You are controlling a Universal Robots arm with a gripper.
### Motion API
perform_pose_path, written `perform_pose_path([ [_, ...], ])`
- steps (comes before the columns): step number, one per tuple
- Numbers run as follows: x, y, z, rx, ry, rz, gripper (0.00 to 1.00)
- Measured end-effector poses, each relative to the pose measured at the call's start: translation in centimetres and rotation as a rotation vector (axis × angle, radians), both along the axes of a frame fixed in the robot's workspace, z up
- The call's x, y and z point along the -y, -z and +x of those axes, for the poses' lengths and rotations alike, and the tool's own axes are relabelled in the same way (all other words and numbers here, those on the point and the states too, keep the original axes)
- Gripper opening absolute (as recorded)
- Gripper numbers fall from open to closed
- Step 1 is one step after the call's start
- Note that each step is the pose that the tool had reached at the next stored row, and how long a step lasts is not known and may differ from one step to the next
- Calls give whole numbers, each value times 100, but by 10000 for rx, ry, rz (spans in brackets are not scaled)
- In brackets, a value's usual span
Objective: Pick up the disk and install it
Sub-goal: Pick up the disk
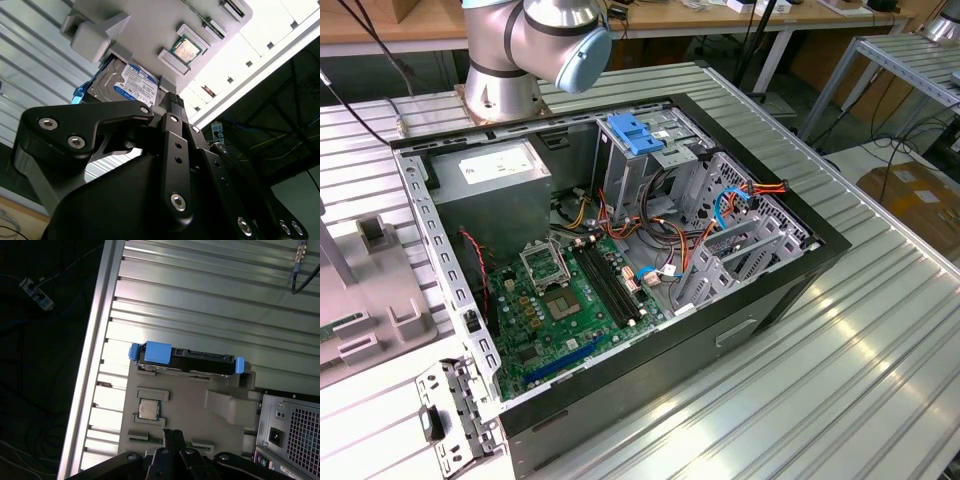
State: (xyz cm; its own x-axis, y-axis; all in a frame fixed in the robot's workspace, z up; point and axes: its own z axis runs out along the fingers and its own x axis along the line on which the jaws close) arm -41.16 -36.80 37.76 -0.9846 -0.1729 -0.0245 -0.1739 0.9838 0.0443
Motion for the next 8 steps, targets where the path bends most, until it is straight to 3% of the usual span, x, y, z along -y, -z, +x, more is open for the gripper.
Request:
perform_pose_path([
  [8,0,0,0,0,-161,0,11],
])
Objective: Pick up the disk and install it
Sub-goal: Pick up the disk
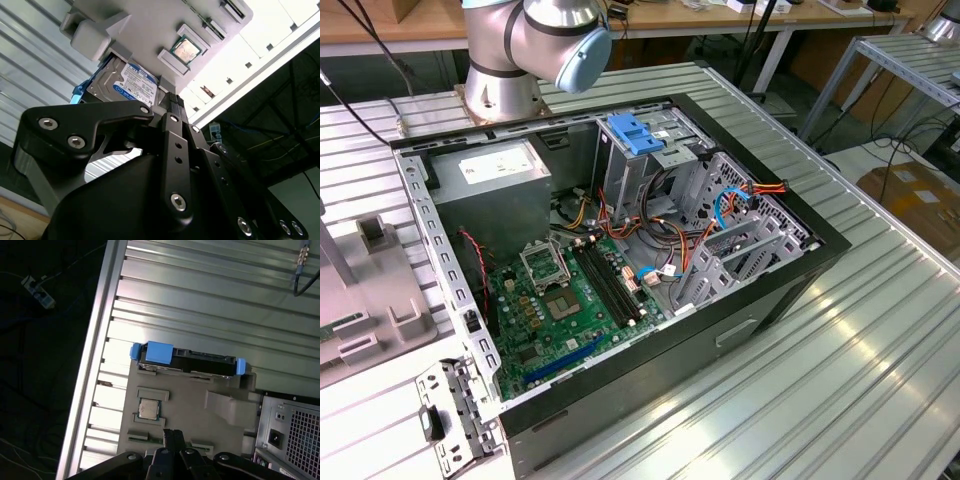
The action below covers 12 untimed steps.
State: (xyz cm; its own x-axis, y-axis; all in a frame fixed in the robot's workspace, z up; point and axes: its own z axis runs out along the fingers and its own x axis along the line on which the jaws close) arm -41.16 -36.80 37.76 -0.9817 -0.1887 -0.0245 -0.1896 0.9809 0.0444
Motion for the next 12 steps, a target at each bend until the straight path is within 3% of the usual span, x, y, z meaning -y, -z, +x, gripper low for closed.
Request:
perform_pose_path([
  [12,0,0,0,0,-251,0,11],
])
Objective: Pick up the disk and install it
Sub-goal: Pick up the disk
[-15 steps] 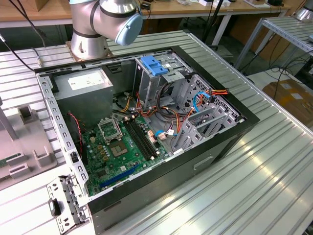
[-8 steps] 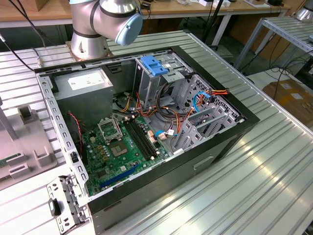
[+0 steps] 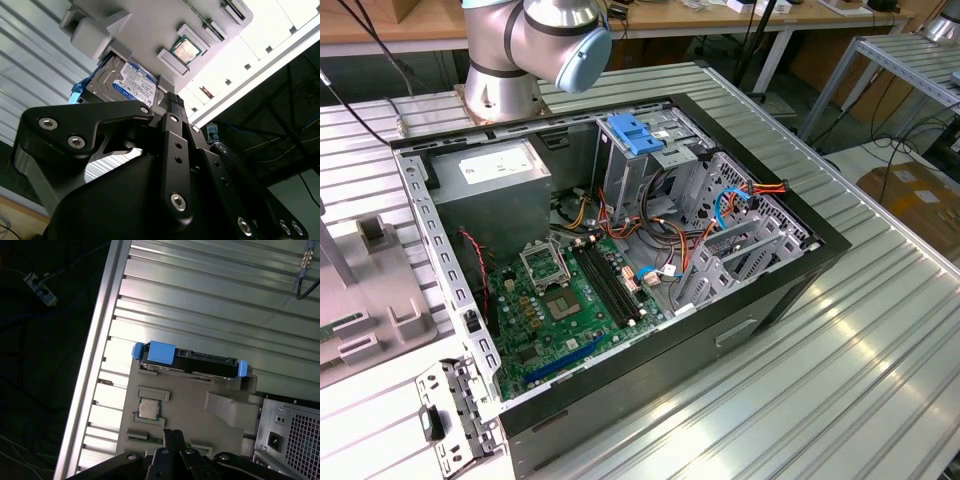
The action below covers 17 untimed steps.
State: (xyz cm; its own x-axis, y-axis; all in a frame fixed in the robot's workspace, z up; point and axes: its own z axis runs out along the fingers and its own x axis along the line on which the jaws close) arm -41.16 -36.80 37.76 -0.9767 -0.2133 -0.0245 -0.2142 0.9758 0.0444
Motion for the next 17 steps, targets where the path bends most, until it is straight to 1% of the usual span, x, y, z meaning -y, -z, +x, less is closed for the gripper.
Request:
perform_pose_path([
  [17,0,0,0,0,-341,0,11],
])
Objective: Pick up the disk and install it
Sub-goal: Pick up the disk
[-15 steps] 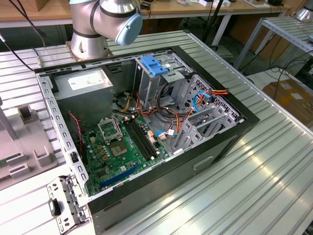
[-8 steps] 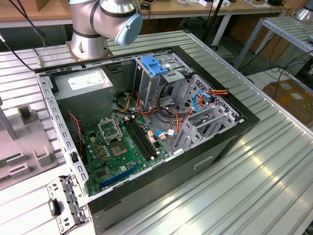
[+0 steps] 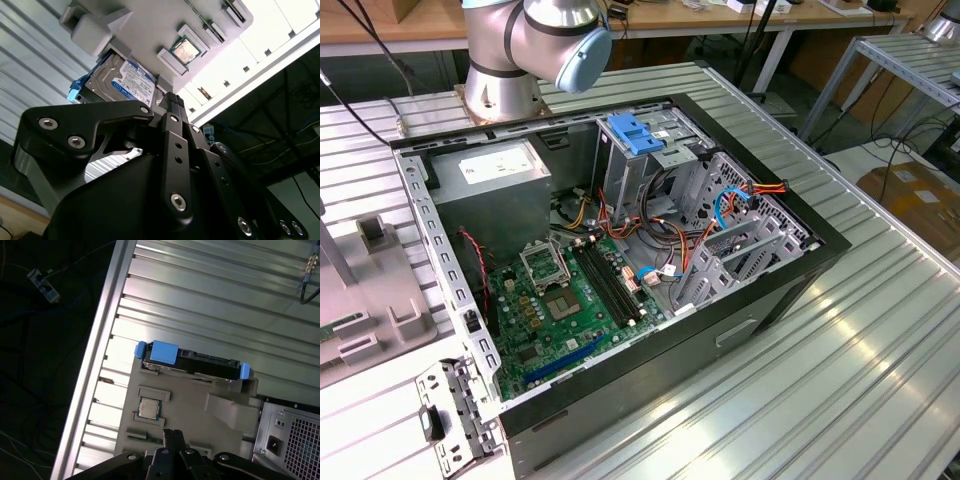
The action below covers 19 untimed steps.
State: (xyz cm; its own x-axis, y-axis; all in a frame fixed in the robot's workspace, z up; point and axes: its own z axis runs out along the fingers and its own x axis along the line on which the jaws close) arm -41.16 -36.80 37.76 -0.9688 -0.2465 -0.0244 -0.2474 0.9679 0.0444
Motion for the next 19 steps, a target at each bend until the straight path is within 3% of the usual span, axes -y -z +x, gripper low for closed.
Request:
perform_pose_path([
  [19,0,0,0,1,-1349,0,11],
])
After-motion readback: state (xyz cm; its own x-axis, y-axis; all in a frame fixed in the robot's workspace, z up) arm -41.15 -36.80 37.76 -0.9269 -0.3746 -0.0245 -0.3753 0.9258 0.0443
